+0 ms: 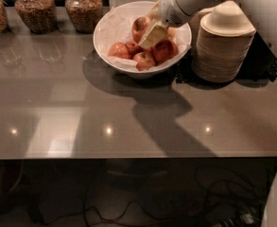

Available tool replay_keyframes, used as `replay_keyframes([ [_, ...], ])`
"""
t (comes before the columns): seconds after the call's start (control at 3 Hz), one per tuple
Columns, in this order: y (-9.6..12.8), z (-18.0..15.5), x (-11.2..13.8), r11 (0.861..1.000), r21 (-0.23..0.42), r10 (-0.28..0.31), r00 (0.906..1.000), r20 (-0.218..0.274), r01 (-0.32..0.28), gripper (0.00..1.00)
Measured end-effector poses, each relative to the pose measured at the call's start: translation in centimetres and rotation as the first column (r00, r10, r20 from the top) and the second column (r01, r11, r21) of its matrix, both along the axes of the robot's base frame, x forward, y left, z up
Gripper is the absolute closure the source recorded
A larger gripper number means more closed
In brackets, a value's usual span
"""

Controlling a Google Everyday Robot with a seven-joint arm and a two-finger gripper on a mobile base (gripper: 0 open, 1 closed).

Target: Pick apple from white bowl

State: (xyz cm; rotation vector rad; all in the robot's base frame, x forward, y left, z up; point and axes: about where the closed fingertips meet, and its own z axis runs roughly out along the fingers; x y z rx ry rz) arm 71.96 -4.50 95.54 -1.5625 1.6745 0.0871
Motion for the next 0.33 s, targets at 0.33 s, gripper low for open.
replay_keyframes([
  [0.33,-1.23,1.88,-1.73,1.0,0.009,0.01,0.9999,0.013,-0.01,1.0],
])
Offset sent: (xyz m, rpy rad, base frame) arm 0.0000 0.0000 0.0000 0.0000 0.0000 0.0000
